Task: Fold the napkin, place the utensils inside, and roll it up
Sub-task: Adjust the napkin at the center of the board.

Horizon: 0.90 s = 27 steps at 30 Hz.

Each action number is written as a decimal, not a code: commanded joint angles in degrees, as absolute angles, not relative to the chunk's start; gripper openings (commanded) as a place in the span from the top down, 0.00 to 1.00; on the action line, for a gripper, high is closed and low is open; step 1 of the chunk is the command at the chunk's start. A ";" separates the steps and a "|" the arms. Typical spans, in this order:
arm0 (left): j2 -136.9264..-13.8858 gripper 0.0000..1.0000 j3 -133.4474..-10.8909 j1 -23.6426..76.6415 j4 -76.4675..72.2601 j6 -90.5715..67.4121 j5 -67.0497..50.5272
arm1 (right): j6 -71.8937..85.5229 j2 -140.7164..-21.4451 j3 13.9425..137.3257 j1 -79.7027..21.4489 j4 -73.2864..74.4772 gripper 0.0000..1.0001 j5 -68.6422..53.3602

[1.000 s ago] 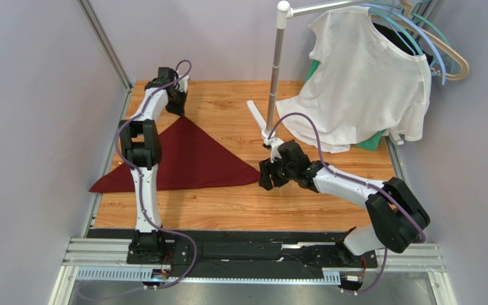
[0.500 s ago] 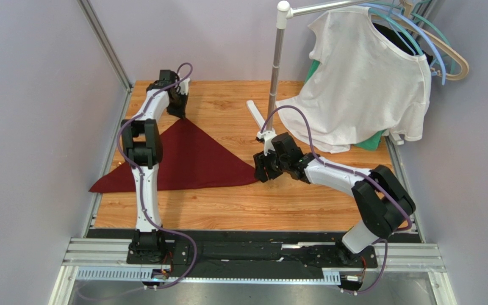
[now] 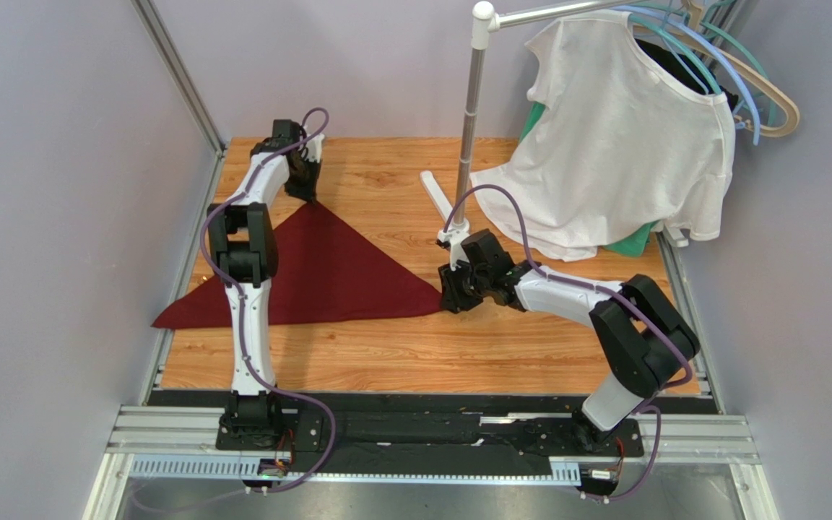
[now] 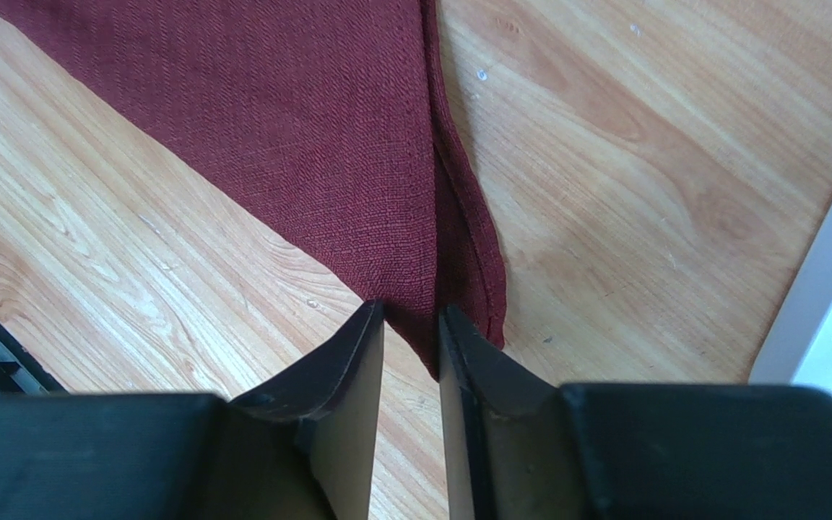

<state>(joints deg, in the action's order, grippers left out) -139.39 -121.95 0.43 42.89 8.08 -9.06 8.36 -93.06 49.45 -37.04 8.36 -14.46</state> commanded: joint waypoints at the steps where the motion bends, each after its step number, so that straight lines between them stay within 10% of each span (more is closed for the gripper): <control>1: -139.66 1.00 -124.54 0.35 42.54 8.61 -8.79 | 9.23 -95.44 50.71 -36.83 10.28 0.75 -13.19; 17: -140.62 1.00 -125.42 0.35 43.15 8.53 -8.96 | 14.76 -97.21 51.86 -36.74 17.14 0.78 -10.55; 27: -140.54 0.92 -125.77 0.35 43.15 8.53 -8.96 | 14.33 -89.31 53.35 -36.83 22.49 0.47 -9.85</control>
<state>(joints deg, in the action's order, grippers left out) -140.40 -123.15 0.45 43.48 8.03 -8.97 14.72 -94.39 51.75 -37.04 17.06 -11.84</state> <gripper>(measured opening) 0.093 0.472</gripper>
